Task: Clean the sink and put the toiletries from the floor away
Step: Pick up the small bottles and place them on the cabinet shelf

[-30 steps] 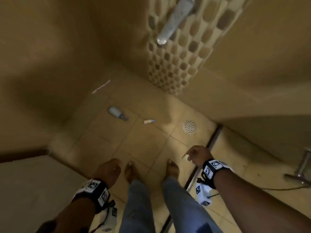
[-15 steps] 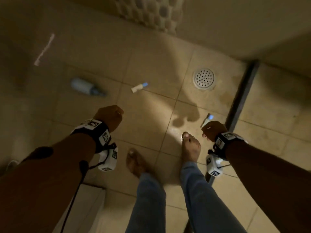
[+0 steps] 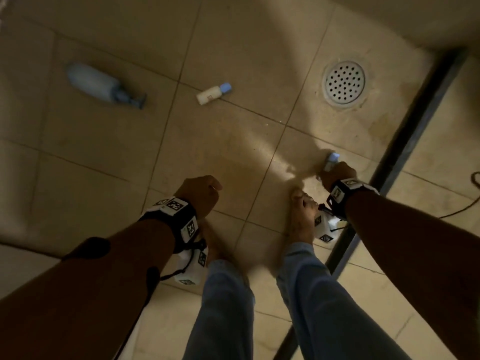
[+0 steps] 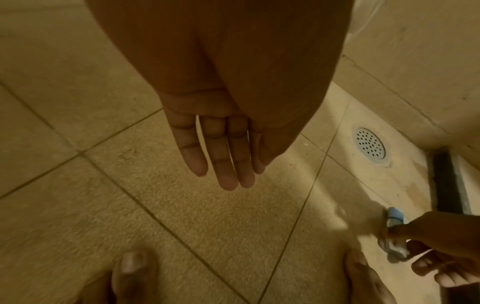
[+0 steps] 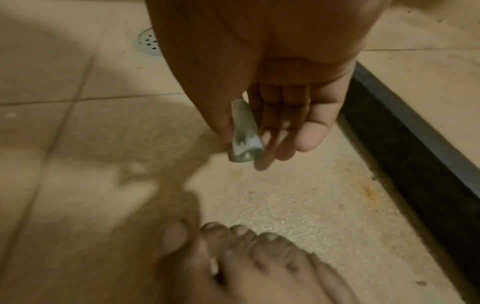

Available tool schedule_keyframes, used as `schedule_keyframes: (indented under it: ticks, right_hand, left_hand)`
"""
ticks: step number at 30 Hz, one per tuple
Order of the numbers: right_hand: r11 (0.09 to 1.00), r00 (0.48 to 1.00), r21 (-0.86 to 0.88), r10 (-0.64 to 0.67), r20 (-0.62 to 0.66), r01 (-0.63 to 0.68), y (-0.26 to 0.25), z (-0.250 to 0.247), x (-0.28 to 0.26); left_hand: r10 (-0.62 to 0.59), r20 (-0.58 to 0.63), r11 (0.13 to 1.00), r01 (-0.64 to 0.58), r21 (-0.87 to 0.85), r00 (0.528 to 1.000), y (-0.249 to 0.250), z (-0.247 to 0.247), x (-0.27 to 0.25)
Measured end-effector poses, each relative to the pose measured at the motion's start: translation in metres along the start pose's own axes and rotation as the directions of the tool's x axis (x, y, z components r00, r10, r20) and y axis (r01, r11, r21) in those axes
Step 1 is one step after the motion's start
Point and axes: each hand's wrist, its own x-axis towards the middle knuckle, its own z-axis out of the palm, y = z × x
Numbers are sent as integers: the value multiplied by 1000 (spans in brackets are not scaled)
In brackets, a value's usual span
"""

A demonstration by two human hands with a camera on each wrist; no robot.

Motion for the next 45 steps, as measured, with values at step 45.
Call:
schedule_keyframes:
  ticks: [45]
  right_hand:
    - [579,601,-224,-798,39,784,-228,11,-103]
  left_hand:
    - [-379,-60,514,156,-843,924,-132,39,-22]
